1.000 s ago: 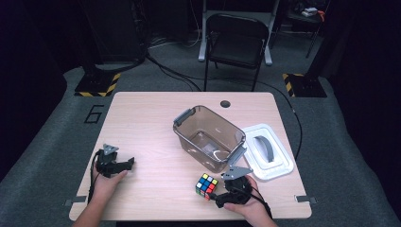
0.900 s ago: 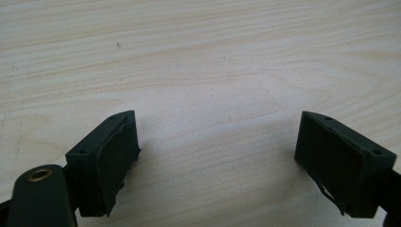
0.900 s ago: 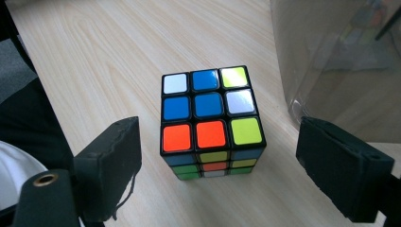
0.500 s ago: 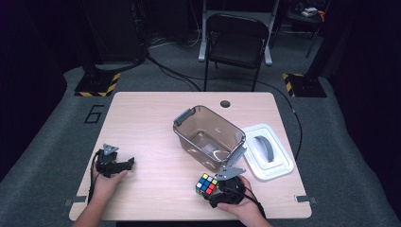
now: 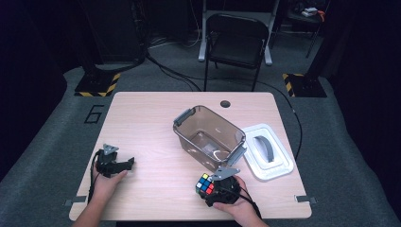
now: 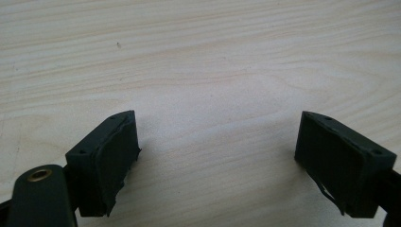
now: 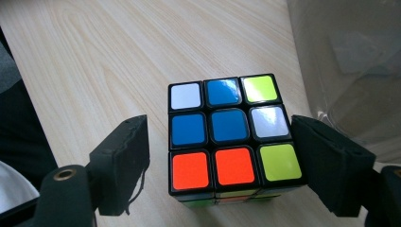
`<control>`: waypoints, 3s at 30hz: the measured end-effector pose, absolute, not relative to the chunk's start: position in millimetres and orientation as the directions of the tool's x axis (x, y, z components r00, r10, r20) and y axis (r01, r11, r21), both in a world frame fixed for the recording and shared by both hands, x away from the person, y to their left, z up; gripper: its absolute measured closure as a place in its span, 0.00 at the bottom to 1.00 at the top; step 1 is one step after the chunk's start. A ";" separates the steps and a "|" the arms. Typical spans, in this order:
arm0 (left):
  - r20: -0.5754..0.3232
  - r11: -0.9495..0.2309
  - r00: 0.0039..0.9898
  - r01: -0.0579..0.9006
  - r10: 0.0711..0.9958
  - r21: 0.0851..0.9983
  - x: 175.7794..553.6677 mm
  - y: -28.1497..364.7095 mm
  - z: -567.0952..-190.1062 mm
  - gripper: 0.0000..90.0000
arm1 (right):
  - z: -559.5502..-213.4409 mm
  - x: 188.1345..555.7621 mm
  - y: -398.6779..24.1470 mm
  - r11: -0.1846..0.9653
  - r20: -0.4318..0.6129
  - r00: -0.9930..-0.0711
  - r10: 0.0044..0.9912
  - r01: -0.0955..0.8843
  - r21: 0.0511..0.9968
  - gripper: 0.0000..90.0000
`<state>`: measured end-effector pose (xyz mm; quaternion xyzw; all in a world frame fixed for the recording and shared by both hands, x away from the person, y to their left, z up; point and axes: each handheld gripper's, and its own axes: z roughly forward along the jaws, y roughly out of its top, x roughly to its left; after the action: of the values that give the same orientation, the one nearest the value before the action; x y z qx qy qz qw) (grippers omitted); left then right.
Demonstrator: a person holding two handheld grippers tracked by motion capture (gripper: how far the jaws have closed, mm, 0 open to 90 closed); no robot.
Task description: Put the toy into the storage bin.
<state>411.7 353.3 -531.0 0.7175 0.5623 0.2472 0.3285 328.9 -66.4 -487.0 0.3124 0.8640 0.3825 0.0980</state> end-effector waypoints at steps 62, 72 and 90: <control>-0.015 -0.152 0.245 0.645 0.969 0.749 411.7 353.3 -531.0 0.16 | -485.7 328.5 -60.2 0.556 0.029 -0.805 0.593 0.436 0.708 0.37; -0.015 -0.152 0.245 0.645 0.969 0.749 411.7 353.3 -531.0 0.16 | -468.2 321.7 -60.3 0.557 0.041 -0.817 0.575 0.427 0.713 0.37; -0.014 -0.152 0.246 0.645 0.969 0.749 411.7 353.3 -531.0 0.16 | -435.5 317.9 -59.2 0.585 0.032 -0.845 0.533 0.395 0.708 0.37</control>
<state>411.7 353.3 -531.0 0.7177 0.5622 0.2472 0.3282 317.9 -59.2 -435.5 0.2623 0.8853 0.3727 0.0926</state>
